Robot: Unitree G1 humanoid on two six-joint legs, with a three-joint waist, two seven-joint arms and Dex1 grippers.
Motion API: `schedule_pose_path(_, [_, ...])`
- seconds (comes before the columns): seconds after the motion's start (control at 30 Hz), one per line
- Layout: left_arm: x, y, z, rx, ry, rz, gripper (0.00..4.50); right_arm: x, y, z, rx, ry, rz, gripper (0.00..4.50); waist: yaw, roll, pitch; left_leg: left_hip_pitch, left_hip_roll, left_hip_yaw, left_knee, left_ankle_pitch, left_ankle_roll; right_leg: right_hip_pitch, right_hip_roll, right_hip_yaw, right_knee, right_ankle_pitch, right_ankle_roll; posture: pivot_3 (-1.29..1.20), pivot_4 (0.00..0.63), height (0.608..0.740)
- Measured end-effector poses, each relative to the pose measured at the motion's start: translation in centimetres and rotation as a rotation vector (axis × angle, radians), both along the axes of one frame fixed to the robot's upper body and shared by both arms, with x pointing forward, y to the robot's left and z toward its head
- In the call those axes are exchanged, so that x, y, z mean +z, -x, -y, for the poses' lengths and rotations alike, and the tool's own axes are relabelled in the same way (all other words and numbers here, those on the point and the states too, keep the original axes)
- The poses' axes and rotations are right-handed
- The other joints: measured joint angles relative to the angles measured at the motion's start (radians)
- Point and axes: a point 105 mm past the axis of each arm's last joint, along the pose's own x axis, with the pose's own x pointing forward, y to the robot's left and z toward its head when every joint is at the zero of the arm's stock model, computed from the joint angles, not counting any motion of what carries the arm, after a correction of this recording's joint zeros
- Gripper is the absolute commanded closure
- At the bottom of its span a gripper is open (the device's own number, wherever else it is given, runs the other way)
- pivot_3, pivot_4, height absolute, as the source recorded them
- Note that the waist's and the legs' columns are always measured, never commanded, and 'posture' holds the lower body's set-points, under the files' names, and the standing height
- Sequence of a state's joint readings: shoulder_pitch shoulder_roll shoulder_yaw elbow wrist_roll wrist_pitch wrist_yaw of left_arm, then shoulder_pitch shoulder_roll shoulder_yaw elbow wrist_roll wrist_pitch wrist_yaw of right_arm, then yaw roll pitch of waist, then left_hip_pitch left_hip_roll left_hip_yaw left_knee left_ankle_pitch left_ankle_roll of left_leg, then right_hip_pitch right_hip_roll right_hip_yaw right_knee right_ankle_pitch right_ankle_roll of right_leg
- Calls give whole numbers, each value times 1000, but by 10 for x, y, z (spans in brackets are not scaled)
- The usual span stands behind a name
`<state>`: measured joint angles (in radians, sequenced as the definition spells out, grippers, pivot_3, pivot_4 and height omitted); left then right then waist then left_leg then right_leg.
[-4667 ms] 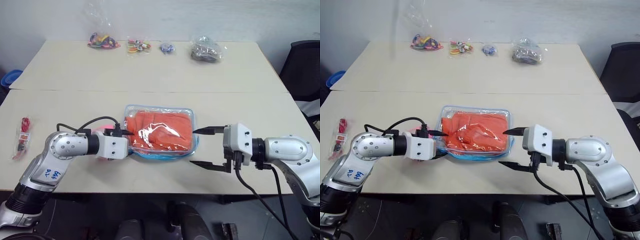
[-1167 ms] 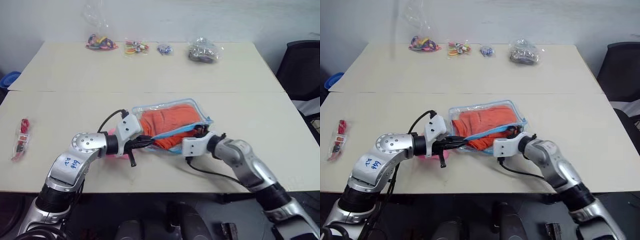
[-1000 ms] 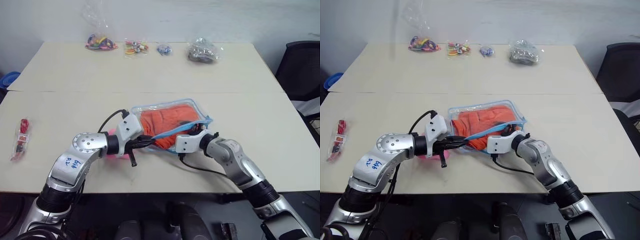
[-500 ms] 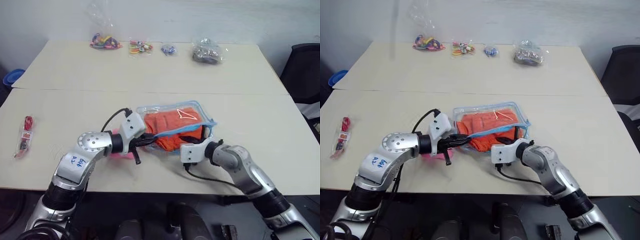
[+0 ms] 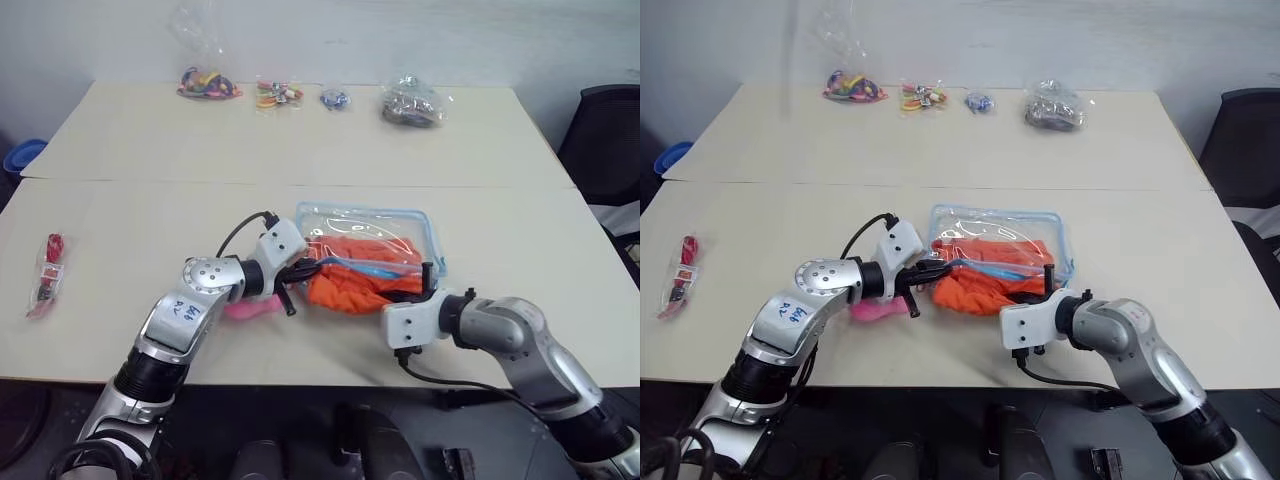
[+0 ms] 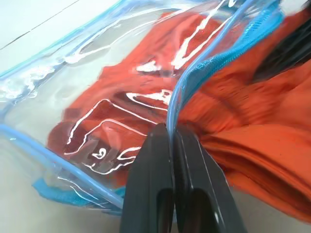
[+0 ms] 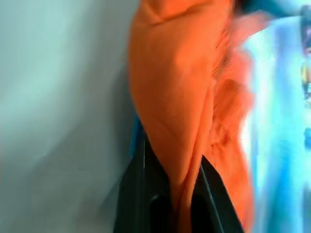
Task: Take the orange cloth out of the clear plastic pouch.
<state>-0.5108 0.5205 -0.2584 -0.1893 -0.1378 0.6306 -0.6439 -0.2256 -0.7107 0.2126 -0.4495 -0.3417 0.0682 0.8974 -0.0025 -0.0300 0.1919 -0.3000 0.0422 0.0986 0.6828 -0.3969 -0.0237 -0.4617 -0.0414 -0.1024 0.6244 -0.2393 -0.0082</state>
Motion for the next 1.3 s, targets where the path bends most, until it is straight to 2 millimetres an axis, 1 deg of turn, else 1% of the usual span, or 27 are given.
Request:
schedule_pose_path(0.07, [-6, -7, -6, 37, -52, 33, 4500, 12, 5, 0, 0, -67, -54, 4457, 1, 0, 0, 0, 0, 0, 0, 0, 0, 0, 0, 0, 0, 0, 0, 0, 150, 740])
schedule_pose_path(0.13, [-9, -13, -9, 68, -86, 64, 4500, 26, 14, 1, 33, -123, -135, 4457, 2, 0, 0, 0, 0, -1, 0, 0, 0, 0, 0, 0, 0, 0, 0, 0, 150, 740])
schedule_pose_path(0.2, [-10, -21, -14, 105, -113, 89, 4500, 46, 28, 2, 97, -185, -235, 4457, 2, 0, 0, 0, 0, -1, 0, 0, 1, 0, 0, -1, 0, 0, 0, 0, 150, 740])
schedule_pose_path(0.23, [-10, -24, -17, 118, -124, 96, 4500, 57, 31, 3, 114, -219, -269, 4457, 0, 0, 0, 0, 0, -1, 0, 0, 1, 0, 0, -1, 0, 0, 0, 0, 150, 740])
schedule_pose_path(0.33, [-11, -25, -18, 116, -131, 104, 4500, 98, 29, 12, 104, -294, -271, 4457, 0, 0, 0, 0, 0, -1, 0, 0, 1, 0, -1, -1, 1, 0, 0, 0, 150, 740])
schedule_pose_path(0.43, [-11, -21, -18, 75, -130, 94, 4500, 135, 16, 26, 54, -361, -215, 4457, 0, 0, 0, 0, 0, -1, 0, 0, 1, 0, -1, -1, 0, 0, -1, 0, 150, 740])
schedule_pose_path(0.47, [-11, -18, -17, 56, -123, 87, 4032, 148, 11, 31, 33, -390, -189, 4500, 0, 0, 0, 0, 1, 0, 0, 0, 1, -1, -1, -1, 1, 0, -1, 0, 150, 740])
schedule_pose_path(0.53, [-13, -11, -14, 15, -102, 59, 3553, 170, -3, 43, -26, -451, -116, 4500, 1, 0, 0, 0, 1, 0, -1, 0, 1, -1, -1, -1, 0, 0, -1, 0, 150, 740])
schedule_pose_path(0.57, [-13, -7, -11, -9, -98, 53, 3223, 178, -10, 51, -70, -464, -68, 4500, 2, 0, 0, 0, 1, 0, -1, 0, 1, -2, -1, -2, 0, 0, -1, 0, 150, 740])
schedule_pose_path(0.6, [-13, -4, -9, -27, -99, 52, 2899, 181, -17, 59, -114, -469, -32, 4500, 3, 0, 0, 0, 1, -1, -1, 0, 1, -2, -1, -2, -1, 0, -1, 0, 150, 740])
schedule_pose_path(0.63, [-13, -2, -8, -41, -103, 54, 2579, 181, -23, 69, -164, -471, 3, 4500, 4, 0, 0, 0, 1, -1, -1, 0, 1, -2, -1, -2, -1, 0, -1, 0, 150, 740])
schedule_pose_path(0.67, [-12, -1, -7, -49, -108, 61, 2280, 176, -29, 78, -213, -467, 21, 4500, 8, 0, 0, 0, 1, -1, -1, 0, 1, -1, -1, -3, -2, 0, -1, 0, 150, 740])
schedule_pose_path(0.7, [-11, 0, -7, -56, -110, 67, 1916, 165, -34, 86, -260, -452, 28, 4500, 11, 0, 0, 0, 1, -1, -1, 0, 1, -2, -1, -3, -3, 0, -1, 0, 150, 740])
schedule_pose_path(0.77, [-10, 3, -6, -71, -110, 72, 1328, 136, -40, 103, -351, -401, 24, 4500, 16, 0, 0, 0, 1, 0, -1, 0, 1, -2, -1, -3, -3, 0, 0, 0, 150, 740])
schedule_pose_path(0.8, [-9, 5, -4, -89, -107, 72, 1328, 119, -40, 113, -391, -353, 37, 4500, 21, 0, 0, 0, 0, 0, -1, 0, 1, -2, -2, -3, -3, 1, 0, 0, 150, 740])
schedule_pose_path(0.87, [-7, 14, 0, -141, -84, 57, 1328, 67, -37, 144, -484, -179, 77, 4500, 30, 0, 0, -1, 0, 0, -1, -1, 1, -2, -2, -4, -4, 1, 1, 0, 150, 740])
schedule_pose_path(0.9, [-6, 18, 1, -163, -72, 43, 1328, 41, -32, 158, -506, -57, 87, 4500, 33, 0, 0, -1, -1, 0, -1, -1, 2, -3, -3, -4, -4, 0, 1, 0, 150, 740])
schedule_pose_path(0.93, [-4, 22, 1, -187, -65, 28, 1328, 11, -22, 174, -507, 76, 83, 4500, 33, 1, 1, -1, -2, 0, -1, -1, 2, -3, -3, -3, -4, 0, 2, 0, 150, 740])
schedule_pose_path(0.97, [-1, 25, 0, -199, -58, 18, 1328, -6, -15, 181, -489, 144, 80, 4500, 29, 1, 1, -2, -2, 1, -1, 0, 2, -3, -3, -2, -4, 1, 2, 0, 150, 740])
schedule_pose_path(1.0, [4, 27, -2, -209, -57, 15, 1328, -15, -9, 183, -463, 175, 99, 4500, 24, 2, 1, -3, -2, 2, -1, 0, 2, -1, -3, -1, -4, 1, 3, 0, 150, 740])
schedule_pose_path(1.07, [13, 28, -1, -223, -51, 25, 1328, -14, -5, 184, -436, 174, 145, 4500, 8, 2, 1, 0, -1, 5, -1, 0, 2, 1, -2, 2, -4, 0, 3, 0, 150, 740])
schedule_pose_path(1.17, [23, 23, -5, -209, -52, 54, 1328, 7, -5, 185, -422, 144, 256, 4500, -8, 2, 1, 1, -1, 6, -2, 1, 0, 0, 1, 8, -4, -3, 9, 0, 150, 740])
schedule_pose_path(1.27, [20, 18, -8, -190, -52, 43, 1328, 27, -8, 187, -412, 130, 342, 4500, -13, 2, 1, 1, 0, 7, -3, 2, -1, 0, 2, 9, -4, -3, 9, 0, 150, 740])
schedule_pose_path(1.3, [18, 15, -9, -182, -50, 40, 1328, 35, -12, 188, -421, 111, 356, 4500, -14, 2, 1, 1, 0, 7, -3, 2, -1, 0, 2, 9, -4, -1, 6, 0, 150, 740])
